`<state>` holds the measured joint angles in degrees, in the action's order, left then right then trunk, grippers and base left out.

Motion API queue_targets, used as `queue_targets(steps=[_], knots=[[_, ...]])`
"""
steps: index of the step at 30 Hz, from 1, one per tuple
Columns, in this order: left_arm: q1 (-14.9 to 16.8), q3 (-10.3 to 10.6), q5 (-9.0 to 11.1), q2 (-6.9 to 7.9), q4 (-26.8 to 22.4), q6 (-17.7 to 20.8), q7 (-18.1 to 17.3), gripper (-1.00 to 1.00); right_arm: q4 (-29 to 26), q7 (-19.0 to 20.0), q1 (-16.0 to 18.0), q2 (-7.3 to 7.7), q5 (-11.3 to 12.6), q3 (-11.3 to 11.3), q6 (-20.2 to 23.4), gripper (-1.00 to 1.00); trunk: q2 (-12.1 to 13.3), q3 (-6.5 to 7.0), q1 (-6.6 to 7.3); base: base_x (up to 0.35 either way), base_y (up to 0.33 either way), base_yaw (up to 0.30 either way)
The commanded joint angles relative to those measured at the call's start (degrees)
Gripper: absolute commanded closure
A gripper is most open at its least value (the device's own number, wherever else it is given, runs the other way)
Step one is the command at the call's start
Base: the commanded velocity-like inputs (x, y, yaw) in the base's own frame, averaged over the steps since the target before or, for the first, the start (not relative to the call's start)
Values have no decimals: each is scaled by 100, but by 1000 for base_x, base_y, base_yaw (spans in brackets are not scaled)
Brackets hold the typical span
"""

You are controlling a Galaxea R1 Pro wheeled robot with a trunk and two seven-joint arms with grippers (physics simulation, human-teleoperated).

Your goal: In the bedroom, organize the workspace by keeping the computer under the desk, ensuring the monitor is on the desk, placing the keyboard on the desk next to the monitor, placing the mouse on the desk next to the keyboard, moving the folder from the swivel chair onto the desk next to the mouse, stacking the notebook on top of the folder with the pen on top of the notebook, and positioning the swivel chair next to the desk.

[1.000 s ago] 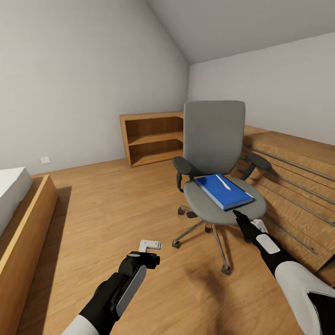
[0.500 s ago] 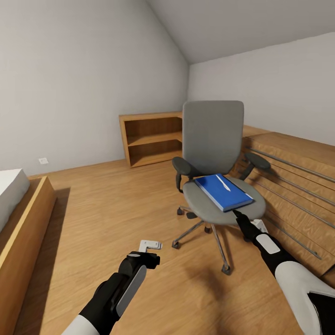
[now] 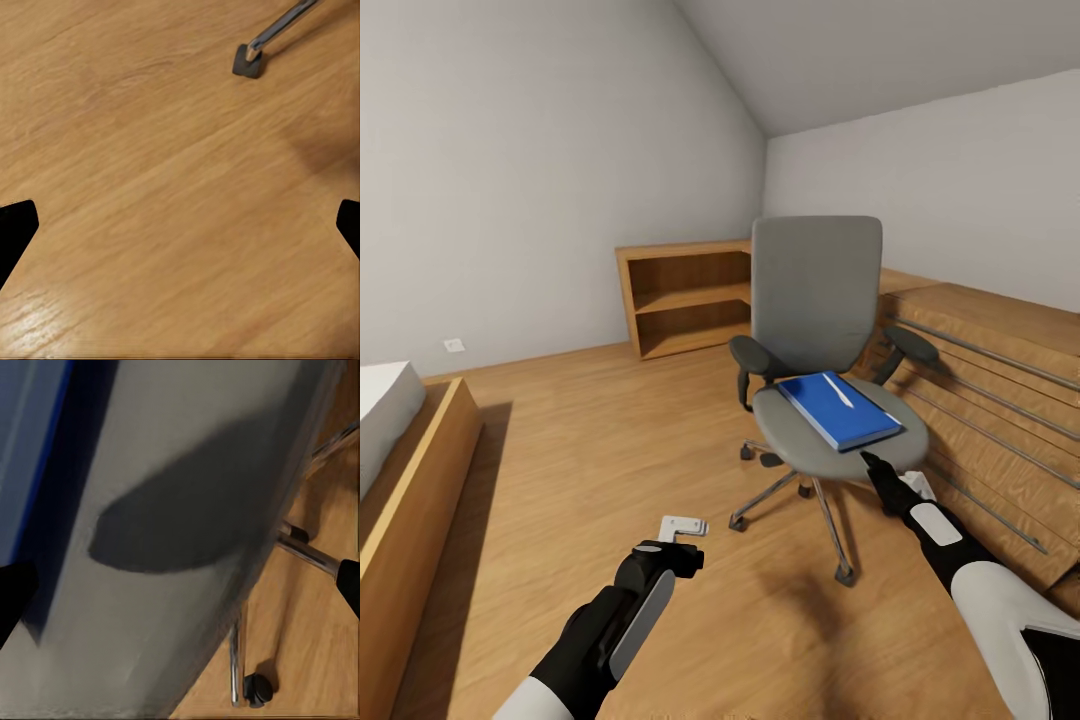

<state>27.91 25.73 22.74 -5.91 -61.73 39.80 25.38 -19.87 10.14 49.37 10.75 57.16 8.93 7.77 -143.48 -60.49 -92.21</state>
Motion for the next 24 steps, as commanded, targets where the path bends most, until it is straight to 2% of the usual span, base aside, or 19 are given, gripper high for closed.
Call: queue_targets(steps=[1,9,24], knots=[[4,11,61,2,-5,10,56,-100,-2,20,3,-2,32,38,41,-100,-2,-5,3,-193,0,0],[4,11,63,2,-5,10,55,-100,-5,21,3,-3,32,38,41,-100,-2,-5,3,-212,0,0],[4,11,64,2,-5,10,55,-100,-8,20,3,-3,32,38,41,-100,-2,-5,3,-32,0,0]])
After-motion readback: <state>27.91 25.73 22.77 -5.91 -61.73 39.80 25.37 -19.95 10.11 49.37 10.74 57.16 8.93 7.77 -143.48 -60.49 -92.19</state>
